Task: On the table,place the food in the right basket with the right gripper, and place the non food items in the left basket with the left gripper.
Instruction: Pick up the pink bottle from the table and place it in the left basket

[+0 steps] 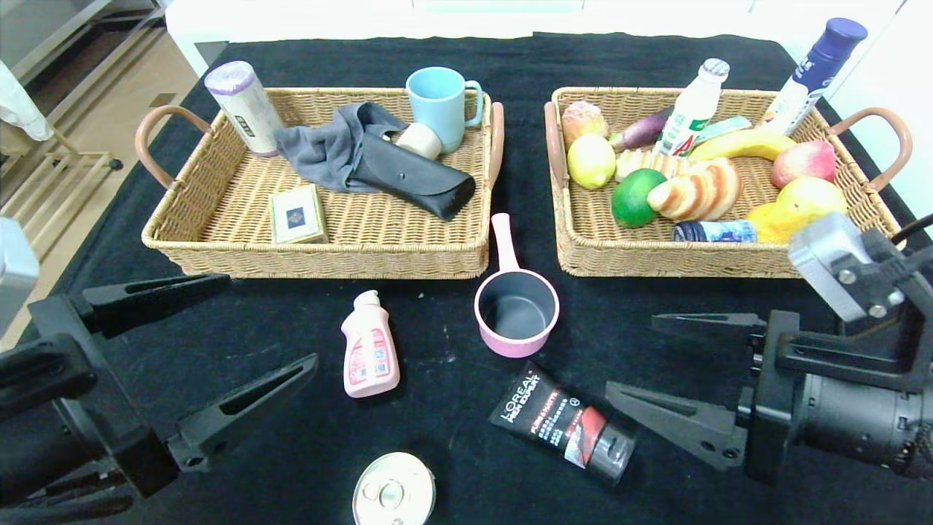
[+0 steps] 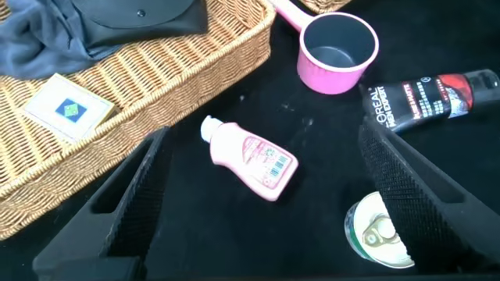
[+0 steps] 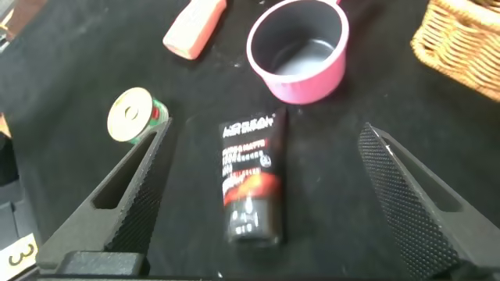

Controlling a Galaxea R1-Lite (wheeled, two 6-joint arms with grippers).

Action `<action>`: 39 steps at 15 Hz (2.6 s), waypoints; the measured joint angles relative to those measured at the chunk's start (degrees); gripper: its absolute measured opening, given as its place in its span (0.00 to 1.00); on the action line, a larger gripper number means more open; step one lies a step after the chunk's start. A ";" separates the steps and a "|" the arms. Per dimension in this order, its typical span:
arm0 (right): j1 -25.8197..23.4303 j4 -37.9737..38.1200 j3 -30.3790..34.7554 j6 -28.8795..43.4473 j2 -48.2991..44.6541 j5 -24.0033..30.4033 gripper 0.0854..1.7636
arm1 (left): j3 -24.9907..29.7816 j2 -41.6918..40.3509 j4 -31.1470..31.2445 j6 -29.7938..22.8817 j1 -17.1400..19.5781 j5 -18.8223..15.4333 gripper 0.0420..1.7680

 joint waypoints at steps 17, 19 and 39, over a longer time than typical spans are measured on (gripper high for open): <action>-3.96 -7.97 7.98 0.27 -7.78 4.88 0.96 | -13.90 10.47 8.98 -3.11 -1.84 17.43 0.97; -4.27 -7.86 7.83 0.33 -7.73 4.88 0.96 | -18.05 13.81 16.13 -9.14 -4.49 20.63 0.97; -3.58 -7.50 8.16 0.27 -10.62 4.99 0.97 | -31.62 21.58 42.55 -32.21 -8.63 21.83 0.97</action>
